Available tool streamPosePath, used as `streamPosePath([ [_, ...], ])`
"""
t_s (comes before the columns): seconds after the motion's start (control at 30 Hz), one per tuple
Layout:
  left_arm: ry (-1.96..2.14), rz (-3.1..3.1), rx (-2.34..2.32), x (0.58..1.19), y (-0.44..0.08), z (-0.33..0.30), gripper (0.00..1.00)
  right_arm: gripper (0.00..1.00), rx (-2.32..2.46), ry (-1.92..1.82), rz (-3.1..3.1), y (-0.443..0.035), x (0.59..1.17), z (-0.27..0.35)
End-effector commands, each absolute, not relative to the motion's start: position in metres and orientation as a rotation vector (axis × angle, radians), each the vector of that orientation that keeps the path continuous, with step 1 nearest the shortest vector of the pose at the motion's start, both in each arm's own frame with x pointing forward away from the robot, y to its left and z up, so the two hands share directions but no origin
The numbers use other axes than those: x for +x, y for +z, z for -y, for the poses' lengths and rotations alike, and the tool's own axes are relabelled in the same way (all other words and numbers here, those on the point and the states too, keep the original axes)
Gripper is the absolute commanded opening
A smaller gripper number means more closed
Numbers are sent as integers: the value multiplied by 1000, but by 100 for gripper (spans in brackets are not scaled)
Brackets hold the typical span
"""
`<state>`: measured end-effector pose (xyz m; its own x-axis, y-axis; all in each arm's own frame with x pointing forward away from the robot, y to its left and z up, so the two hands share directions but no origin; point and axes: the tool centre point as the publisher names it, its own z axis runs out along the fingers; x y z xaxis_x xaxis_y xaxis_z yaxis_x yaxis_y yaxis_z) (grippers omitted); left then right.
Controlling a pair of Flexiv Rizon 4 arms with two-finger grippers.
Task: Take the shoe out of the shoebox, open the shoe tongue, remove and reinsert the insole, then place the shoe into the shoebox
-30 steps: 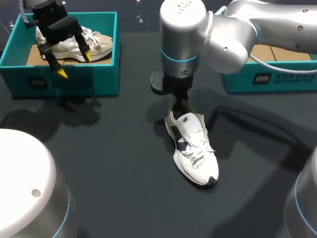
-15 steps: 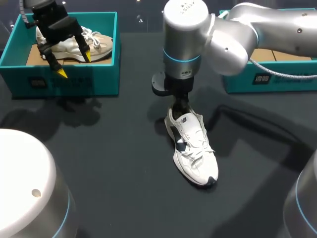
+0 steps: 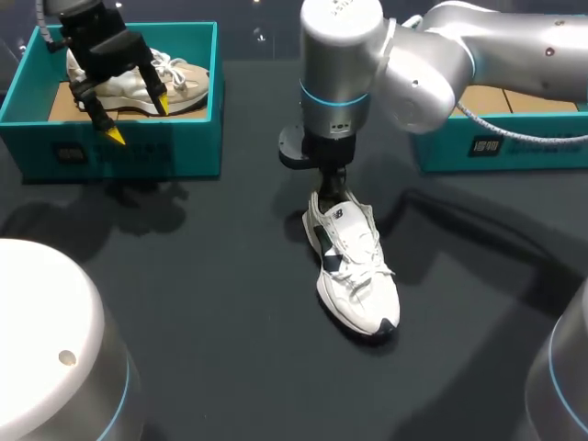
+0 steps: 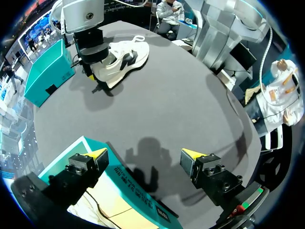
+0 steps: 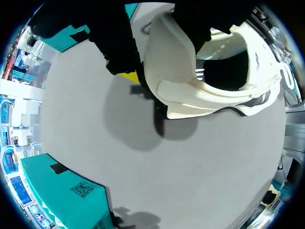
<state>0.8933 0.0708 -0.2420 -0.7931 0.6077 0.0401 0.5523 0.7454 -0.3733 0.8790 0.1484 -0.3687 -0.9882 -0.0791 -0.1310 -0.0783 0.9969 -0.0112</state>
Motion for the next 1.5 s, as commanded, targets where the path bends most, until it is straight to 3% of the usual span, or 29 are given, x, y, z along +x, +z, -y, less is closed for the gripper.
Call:
streamPosePath([
  [0.03, 516, 2784, -933, 893, -242, -71, 100, 0, -84, -28, -3003, -329, 877, -134],
  [0.23, 516, 2784, -933, 893, -242, -71, 100, 0, -37, -34, -2994, -270, 894, -117],
  [0.73, 516, 2784, -933, 893, -242, -71, 100, 0, -23, -45, -2995, -270, 896, -119],
  [1.23, 516, 2784, -933, 893, -242, -71, 100, 0, 38, -291, -2917, -152, 966, -46],
  [1.5, 516, 2784, -933, 893, -242, -71, 100, 0, 152, -257, -2908, -147, 981, -25],
])
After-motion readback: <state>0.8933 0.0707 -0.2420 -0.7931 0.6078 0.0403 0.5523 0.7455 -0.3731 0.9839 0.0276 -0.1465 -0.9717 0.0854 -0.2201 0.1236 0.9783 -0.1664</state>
